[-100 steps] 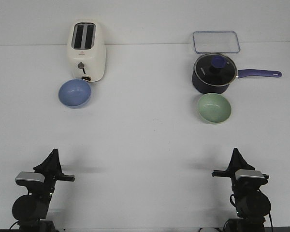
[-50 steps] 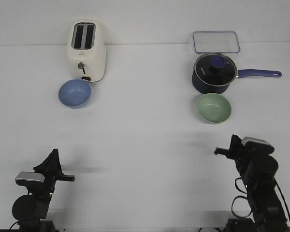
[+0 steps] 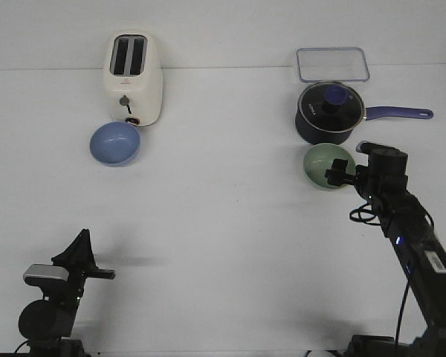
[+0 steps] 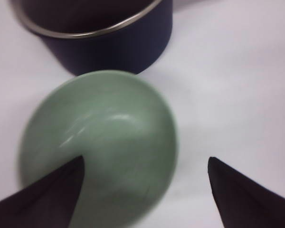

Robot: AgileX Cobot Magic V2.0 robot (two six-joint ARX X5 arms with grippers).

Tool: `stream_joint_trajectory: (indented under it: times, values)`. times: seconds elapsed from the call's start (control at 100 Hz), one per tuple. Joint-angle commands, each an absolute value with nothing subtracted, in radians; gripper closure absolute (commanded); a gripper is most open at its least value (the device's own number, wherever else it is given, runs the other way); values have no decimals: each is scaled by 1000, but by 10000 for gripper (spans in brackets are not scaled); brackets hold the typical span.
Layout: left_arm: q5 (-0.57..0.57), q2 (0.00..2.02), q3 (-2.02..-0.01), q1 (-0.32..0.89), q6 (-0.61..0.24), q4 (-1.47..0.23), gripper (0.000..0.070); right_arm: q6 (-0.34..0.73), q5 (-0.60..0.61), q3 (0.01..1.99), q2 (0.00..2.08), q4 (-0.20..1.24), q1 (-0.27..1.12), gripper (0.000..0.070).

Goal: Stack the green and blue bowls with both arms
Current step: 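Reach the right gripper forward and grasp the pale green bowl's rim, then drag the green bowl with the right gripper toward the table center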

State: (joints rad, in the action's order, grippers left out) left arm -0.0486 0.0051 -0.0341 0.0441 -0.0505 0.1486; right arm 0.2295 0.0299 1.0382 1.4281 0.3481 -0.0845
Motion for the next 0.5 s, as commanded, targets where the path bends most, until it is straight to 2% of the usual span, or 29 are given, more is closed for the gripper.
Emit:
stream_joint_trajectory:
  times: [0.0,0.12,0.18,0.22,0.32,0.38,0.43,0.49]
  values:
    - [-49,4,-15,44,-55,158,685,197,29,1094,1512,350,-96,157]
    - [-49,4,-15,44,-55,159,686,192,30,1178,1640,374,-116,161]
    - [-49,4,-15,44,-55,158,686,190,35,1210,1691,381,-121,188]
    - [-49,4,-15,44,-55,159,685,187,44,1229,1721,385,-125,262]
    - [-49,4,-15,44,-55,158,685,186,55,1264,1774,408,-131,538]
    - [-49,4,-15,44,-55,158,686,185,55,1276,1787,422,-131,648]
    - [-49,4,-15,44,-55,159,686,185,55,1277,1788,422,-131,696]
    - [-49,4,-15,44,-55,159,686,181,57,1282,1784,428,-131,700]
